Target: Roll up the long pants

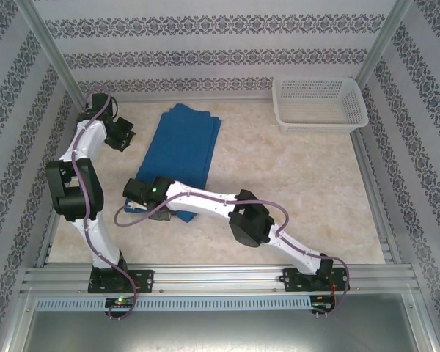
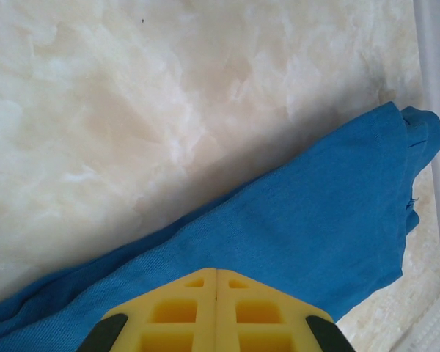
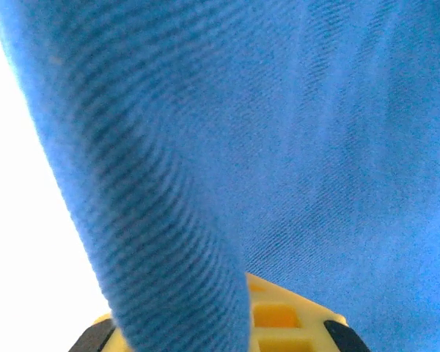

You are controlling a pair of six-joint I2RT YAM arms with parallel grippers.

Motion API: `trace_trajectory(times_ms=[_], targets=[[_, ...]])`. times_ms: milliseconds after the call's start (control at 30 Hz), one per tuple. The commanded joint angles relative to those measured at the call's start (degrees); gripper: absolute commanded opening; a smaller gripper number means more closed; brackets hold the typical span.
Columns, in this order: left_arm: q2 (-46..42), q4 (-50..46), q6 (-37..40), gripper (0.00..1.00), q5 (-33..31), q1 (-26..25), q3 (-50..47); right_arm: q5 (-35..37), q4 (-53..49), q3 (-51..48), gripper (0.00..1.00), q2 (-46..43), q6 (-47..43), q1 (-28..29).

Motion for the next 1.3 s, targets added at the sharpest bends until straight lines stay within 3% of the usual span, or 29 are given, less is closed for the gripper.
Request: trace_trajectory(times_ms=[0, 433, 1267], targets=[[1.31, -0.2, 0.76, 0.0, 0.86, 0.63, -0.2, -9.32, -7.12, 4.73, 0.0, -5.83, 3.07, -0.45], [1.49, 0.08, 0.76, 0.0, 1.09, 0.65, -0.68, -19.35, -15.18, 9.24, 0.0, -5.1, 3.81, -2.72], [3.09, -0.1, 0.82, 0.0, 2.1, 0.75, -0.33, -32.0, -12.52, 15.86, 0.0, 6.99, 5.89, -14.02]])
